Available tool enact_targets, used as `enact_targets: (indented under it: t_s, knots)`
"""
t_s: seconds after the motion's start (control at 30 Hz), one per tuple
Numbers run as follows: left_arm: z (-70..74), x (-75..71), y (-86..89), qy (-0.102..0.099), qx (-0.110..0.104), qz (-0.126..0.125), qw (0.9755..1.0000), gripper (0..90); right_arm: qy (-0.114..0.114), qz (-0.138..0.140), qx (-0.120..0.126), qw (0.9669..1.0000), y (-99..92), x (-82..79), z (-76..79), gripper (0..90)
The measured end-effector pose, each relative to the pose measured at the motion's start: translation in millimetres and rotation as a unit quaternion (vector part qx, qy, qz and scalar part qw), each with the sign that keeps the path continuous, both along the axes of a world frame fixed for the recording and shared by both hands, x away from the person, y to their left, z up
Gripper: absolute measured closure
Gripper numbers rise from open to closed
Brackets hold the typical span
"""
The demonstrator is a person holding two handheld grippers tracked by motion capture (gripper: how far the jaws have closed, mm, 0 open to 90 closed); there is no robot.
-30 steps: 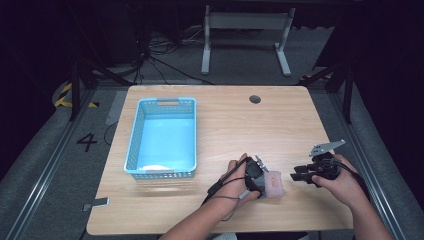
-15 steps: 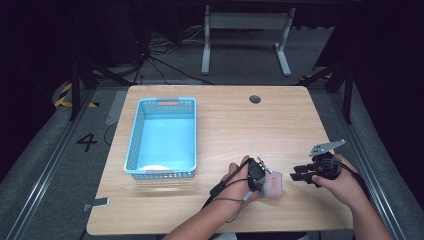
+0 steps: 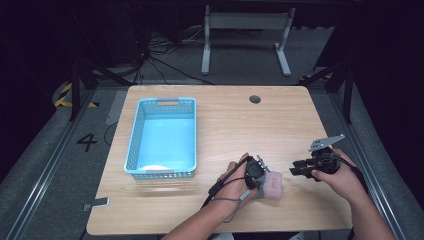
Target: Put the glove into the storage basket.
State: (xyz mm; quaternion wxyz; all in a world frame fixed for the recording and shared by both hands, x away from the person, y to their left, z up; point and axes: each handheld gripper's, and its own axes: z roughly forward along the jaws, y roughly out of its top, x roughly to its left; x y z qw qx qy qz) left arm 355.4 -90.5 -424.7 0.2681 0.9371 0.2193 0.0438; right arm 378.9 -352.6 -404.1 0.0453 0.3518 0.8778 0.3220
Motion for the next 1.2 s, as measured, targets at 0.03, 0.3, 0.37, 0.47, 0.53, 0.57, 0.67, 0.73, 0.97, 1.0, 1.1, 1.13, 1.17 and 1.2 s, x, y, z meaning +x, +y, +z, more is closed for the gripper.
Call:
enact_targets:
  t_s: [0.03, 0.3, 0.37, 0.47, 0.53, 0.57, 0.67, 0.73, 0.97, 1.0, 1.1, 1.13, 1.17, 1.2]
  knots:
    - [2.1, -0.3, 1.4, 0.004, -0.004, 0.0, 1.0, 76.1, 0.0, 0.001, 0.002, 1.0, 0.1, 1.2, 0.4, 63.1]
    - [23.3, -0.3, 15.6, -0.001, -0.011, 0.0, 0.9999, 76.3, -0.007, 0.009, 0.005, 0.9999, 3.8, 8.3, 3.8, 63.3]
    - [28.4, 0.8, 20.3, -0.004, -0.017, 0.002, 0.9998, 76.3, -0.007, 0.01, 0.006, 0.9999, 5.2, 10.1, 4.5, 63.3]
    - [37.4, 3.2, 29.3, -0.008, -0.016, 0.01, 0.9998, 76.3, -0.007, 0.013, 0.006, 0.9999, 7.5, 12.2, 4.9, 63.2]
    - [41.8, 5.0, 34.9, -0.016, -0.02, 0.013, 0.9996, 76.3, -0.007, 0.016, 0.006, 0.9998, 8.9, 13.3, 4.8, 63.2]
    - [43.6, 5.5, 37.1, -0.016, -0.019, 0.015, 0.9996, 76.3, -0.006, 0.015, 0.006, 0.9998, 9.4, 13.6, 4.7, 63.2]
    - [51.1, 9.1, 48.0, -0.021, -0.026, 0.023, 0.9992, 76.2, -0.005, 0.016, 0.005, 0.9998, 10.0, 14.8, 4.4, 63.3]
    - [56.3, 11.0, 54.9, -0.026, -0.029, 0.029, 0.9988, 76.2, -0.004, 0.016, 0.005, 0.9999, 10.2, 15.2, 3.9, 63.3]
    - [66.7, 14.0, 78.3, -0.03, -0.039, 0.044, 0.9978, 76.1, 0.003, 0.011, -0.01, 0.9999, 10.7, 17.3, -4.1, 63.4]
    - [67.9, 14.5, 82.3, -0.029, -0.04, 0.046, 0.9977, 76.2, 0.004, 0.01, -0.014, 0.9998, 10.5, 17.9, -5.4, 63.5]
    - [72.1, 16.0, 92.8, -0.036, -0.043, 0.054, 0.997, 76.2, 0.008, 0.011, -0.017, 0.9998, 11.2, 19.8, -8.3, 63.5]
    - [73.9, 16.7, 97.1, -0.04, -0.048, 0.054, 0.9966, 76.1, 0.008, 0.01, -0.018, 0.9998, 11.7, 20.2, -8.6, 63.5]
    - [77.1, 17.3, 103.0, -0.041, -0.055, 0.059, 0.9959, 76.1, 0.009, 0.011, -0.017, 0.9998, 12.8, 21.5, -9.2, 63.5]
    - [77.1, 17.3, 103.0, -0.041, -0.055, 0.059, 0.9959, 76.1, 0.009, 0.011, -0.017, 0.9998, 12.8, 21.5, -9.2, 63.5]
